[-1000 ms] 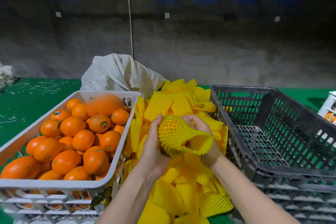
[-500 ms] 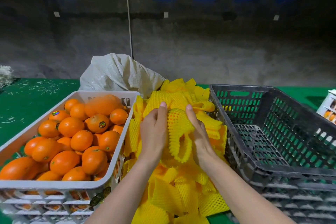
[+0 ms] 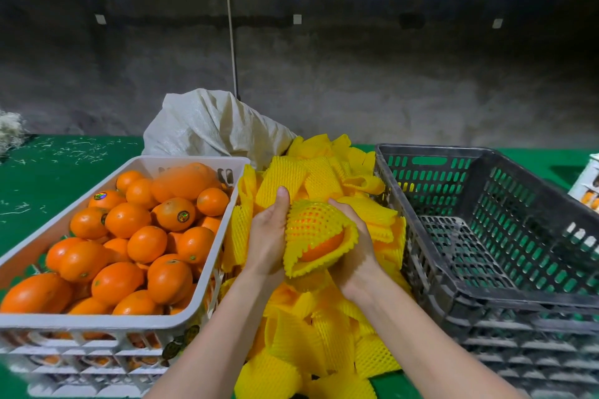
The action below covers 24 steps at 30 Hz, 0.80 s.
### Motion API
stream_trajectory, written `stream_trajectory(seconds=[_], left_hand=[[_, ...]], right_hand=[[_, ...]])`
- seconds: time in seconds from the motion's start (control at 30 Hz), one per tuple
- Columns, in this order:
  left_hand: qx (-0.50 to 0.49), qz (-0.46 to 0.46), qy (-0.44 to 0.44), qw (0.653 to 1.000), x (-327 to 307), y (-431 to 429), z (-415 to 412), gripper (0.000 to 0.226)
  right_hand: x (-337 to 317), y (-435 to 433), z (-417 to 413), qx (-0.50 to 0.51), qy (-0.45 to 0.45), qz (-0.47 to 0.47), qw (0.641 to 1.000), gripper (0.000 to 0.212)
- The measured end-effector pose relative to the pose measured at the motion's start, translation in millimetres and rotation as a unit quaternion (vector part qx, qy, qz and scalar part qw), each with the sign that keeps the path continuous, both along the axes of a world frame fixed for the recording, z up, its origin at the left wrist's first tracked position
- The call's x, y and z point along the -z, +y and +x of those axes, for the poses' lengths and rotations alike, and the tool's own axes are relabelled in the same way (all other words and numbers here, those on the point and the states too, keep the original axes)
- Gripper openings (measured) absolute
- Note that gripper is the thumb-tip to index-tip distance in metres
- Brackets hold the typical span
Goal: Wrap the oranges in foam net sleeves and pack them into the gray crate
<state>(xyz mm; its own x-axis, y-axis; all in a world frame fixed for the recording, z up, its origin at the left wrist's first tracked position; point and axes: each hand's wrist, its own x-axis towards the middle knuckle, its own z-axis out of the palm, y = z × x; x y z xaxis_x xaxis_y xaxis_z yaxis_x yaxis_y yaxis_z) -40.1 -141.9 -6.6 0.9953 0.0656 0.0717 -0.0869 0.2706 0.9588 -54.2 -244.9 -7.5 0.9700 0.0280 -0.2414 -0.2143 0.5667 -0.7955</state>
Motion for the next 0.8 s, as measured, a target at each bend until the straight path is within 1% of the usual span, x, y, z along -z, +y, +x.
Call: stream_trajectory(seconds=[0.07,0.1,0.13,0.2,0.23,0.3,0.33,0.4,0.5,0.53,0.57,0.63,0.7,0.73,0.77,0.8], left_hand=[[0.005,0.023,-0.005,1.0,0,0,0,0.049],[0.008,0.025,-0.005,1.0,1,0,0,0.049],[0.012,0.024,0.001,1.0,1,1,0,0.045],[0.041,0.026,0.037,0.998,0,3,-1,0.032],[0.072,0.021,0.068,0.995,0,5,-1,0.032],[0.146,0.001,0.122,0.982,2,8,-2,0.041],[0.175,-0.004,0.143,0.974,1,9,-6,0.047],[0.21,-0.023,0.174,0.962,0,8,-9,0.055],[0.231,-0.049,0.176,0.956,-2,10,-8,0.047],[0.239,-0.049,0.169,0.955,-2,12,-8,0.043],[0.248,-0.045,0.165,0.954,-2,13,-7,0.041],[0.268,-0.033,0.159,0.95,-1,15,-8,0.039],[0.285,-0.028,0.152,0.946,-3,15,-10,0.035],[0.284,-0.031,0.147,0.947,-4,14,-11,0.035],[0.277,-0.035,0.143,0.95,-4,13,-11,0.036],[0.262,-0.038,0.137,0.954,-4,13,-12,0.035]], right_hand=[[2,0,0,-0.011,-0.005,0.002,1.0,0.034],[2,-1,0,-0.012,-0.009,0.004,1.0,0.039],[2,-1,0,-0.012,-0.021,0.002,1.0,0.043],[3,-3,0,0.007,-0.054,-0.018,0.998,0.038],[3,-5,1,0.027,-0.077,-0.046,0.996,0.035],[3,-8,-1,0.079,-0.13,-0.155,0.976,0.035],[3,-9,-1,0.108,-0.162,-0.217,0.957,0.034],[4,-11,-4,0.135,-0.245,-0.336,0.9,0.036],[6,-17,-6,0.135,-0.335,-0.477,0.801,0.02],[5,-19,-7,0.13,-0.356,-0.505,0.775,0.02],[4,-22,-6,0.124,-0.375,-0.52,0.758,0.021],[0,-27,-5,0.104,-0.402,-0.533,0.737,0.02],[-1,-31,-2,0.08,-0.411,-0.541,0.729,0.019],[-1,-32,-2,0.069,-0.404,-0.533,0.74,0.018],[-1,-31,-2,0.065,-0.387,-0.511,0.765,0.017],[-1,-30,-3,0.066,-0.361,-0.471,0.802,0.019]])
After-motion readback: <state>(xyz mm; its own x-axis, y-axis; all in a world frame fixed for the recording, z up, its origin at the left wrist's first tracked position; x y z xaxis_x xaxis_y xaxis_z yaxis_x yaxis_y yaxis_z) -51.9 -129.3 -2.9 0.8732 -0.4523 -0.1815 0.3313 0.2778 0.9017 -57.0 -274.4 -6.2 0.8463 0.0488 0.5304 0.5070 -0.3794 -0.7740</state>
